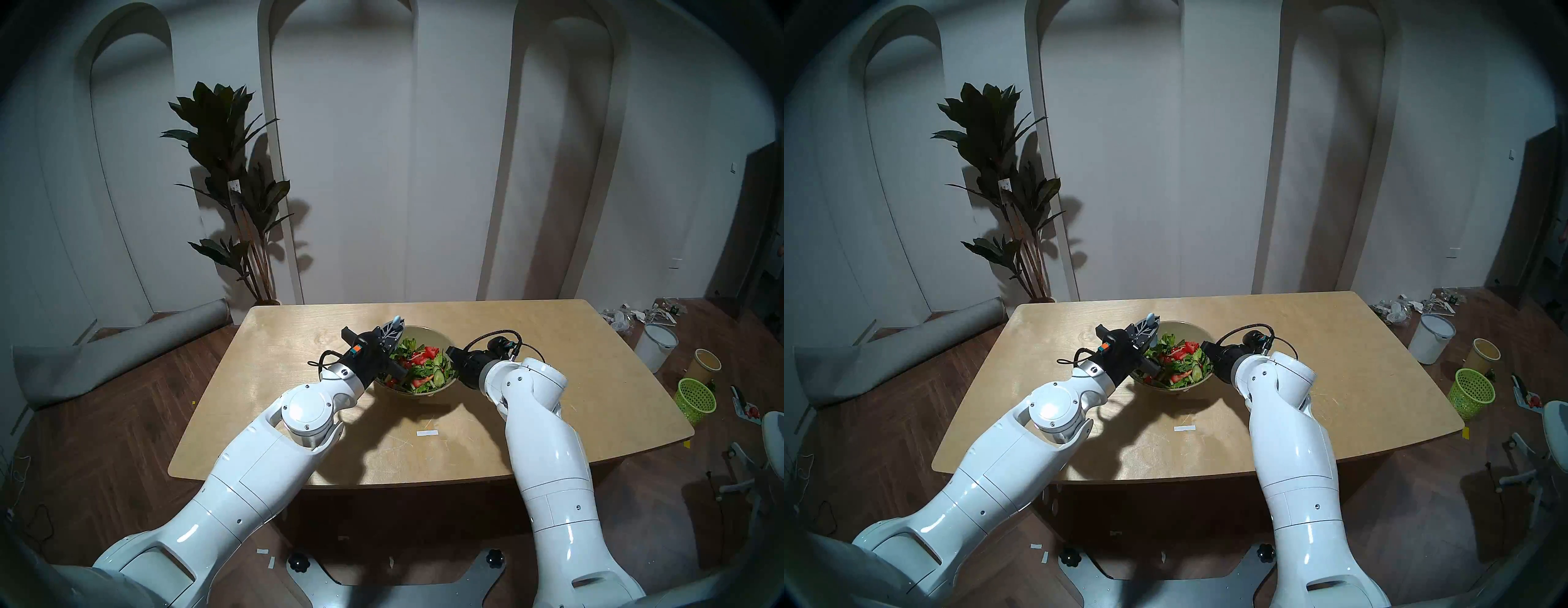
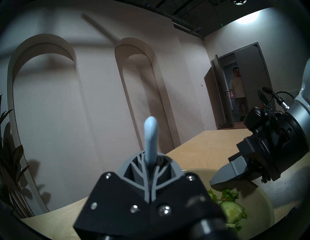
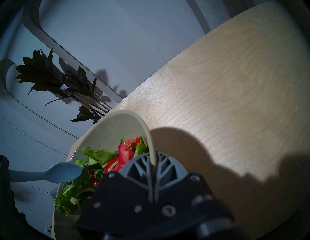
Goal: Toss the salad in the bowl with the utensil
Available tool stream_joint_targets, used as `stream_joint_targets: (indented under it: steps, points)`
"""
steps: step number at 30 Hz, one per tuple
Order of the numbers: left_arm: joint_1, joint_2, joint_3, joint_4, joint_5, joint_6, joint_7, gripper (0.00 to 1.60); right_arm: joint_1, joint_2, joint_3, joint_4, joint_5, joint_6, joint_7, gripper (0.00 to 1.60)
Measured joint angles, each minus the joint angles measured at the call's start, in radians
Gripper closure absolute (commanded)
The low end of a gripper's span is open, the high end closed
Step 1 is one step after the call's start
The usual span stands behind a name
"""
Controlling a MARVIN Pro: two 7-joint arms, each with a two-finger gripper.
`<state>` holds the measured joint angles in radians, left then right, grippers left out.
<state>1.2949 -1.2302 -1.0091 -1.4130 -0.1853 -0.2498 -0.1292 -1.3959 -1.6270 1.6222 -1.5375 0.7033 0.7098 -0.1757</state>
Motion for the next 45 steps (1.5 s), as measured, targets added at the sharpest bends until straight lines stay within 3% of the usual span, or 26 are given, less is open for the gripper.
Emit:
stream_joint_targets:
  steps: [10,21,27,31,37,45]
  points:
    - [0.013,-0.017,0.032,0.011,-0.007,-0.006,-0.014,1.60,0.000,0.000,0.000,0.000,0.000,0.000,0.000,1.60]
    - [0.078,0.008,0.029,-0.091,-0.120,0.161,-0.065,1.60,0.000,0.000,0.000,0.000,0.000,0.000,0.000,1.60]
    - [0.116,0.035,0.012,-0.167,-0.150,0.193,-0.071,1.60,0.000,0.000,0.000,0.000,0.000,0.000,0.000,1.60]
    - [0.131,0.049,0.006,-0.199,-0.150,0.188,-0.069,1.60,0.000,0.000,0.000,0.000,0.000,0.000,0.000,1.60]
    - [0.136,0.080,0.003,-0.230,-0.104,0.123,-0.077,1.60,0.000,0.000,0.000,0.000,0.000,0.000,0.000,1.60]
    - [0.102,0.087,-0.016,-0.235,-0.083,0.089,-0.102,1.60,0.000,0.000,0.000,0.000,0.000,0.000,0.000,1.60]
